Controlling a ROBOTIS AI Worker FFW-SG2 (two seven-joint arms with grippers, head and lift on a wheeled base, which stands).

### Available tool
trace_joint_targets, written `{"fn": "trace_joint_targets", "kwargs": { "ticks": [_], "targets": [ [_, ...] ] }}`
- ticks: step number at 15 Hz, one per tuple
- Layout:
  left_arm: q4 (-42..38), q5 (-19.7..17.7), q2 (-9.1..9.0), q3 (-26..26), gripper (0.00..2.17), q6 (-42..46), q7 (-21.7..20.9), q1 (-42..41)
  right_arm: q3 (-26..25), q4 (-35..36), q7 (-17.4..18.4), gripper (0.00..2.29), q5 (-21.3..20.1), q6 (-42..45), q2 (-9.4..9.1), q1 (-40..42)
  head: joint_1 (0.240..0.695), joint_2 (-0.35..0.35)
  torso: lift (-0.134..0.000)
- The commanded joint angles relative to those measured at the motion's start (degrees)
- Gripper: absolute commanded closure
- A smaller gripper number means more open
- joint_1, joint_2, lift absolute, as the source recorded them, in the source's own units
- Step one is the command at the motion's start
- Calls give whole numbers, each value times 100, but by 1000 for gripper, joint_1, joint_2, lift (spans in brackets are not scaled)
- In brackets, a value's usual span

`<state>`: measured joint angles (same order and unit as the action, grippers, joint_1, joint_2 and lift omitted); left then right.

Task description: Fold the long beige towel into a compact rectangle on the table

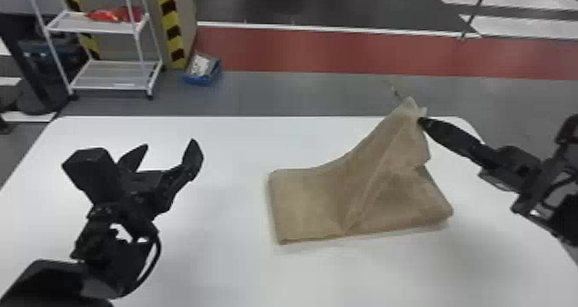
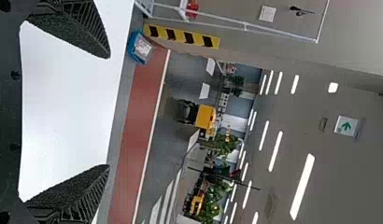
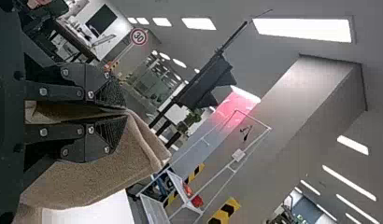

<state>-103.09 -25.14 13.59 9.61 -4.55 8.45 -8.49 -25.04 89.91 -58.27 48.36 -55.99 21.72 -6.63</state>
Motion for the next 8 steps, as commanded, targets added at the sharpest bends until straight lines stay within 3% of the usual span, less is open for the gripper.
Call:
{"fn": "trace_joint_targets", "kwargs": {
  "ticks": [1,5,6,8],
  "targets": [
    [0,9,3,-3,39,1,-1,-4,-220,-70,-18,1001,-73,13,-1,153,695,-92,-124],
    [9,44,3,14,39,-34,-72,14,-458,-536,-71,998,-723,189,61,145,695,-130,-124],
    [17,44,12,23,39,-34,-89,14,-422,-870,-115,998,-943,312,157,-5,695,-141,-124],
    [26,53,21,23,39,-34,-107,5,-326,-1371,-238,998,-1576,470,175,-339,695,-169,-124]
  ]
}}
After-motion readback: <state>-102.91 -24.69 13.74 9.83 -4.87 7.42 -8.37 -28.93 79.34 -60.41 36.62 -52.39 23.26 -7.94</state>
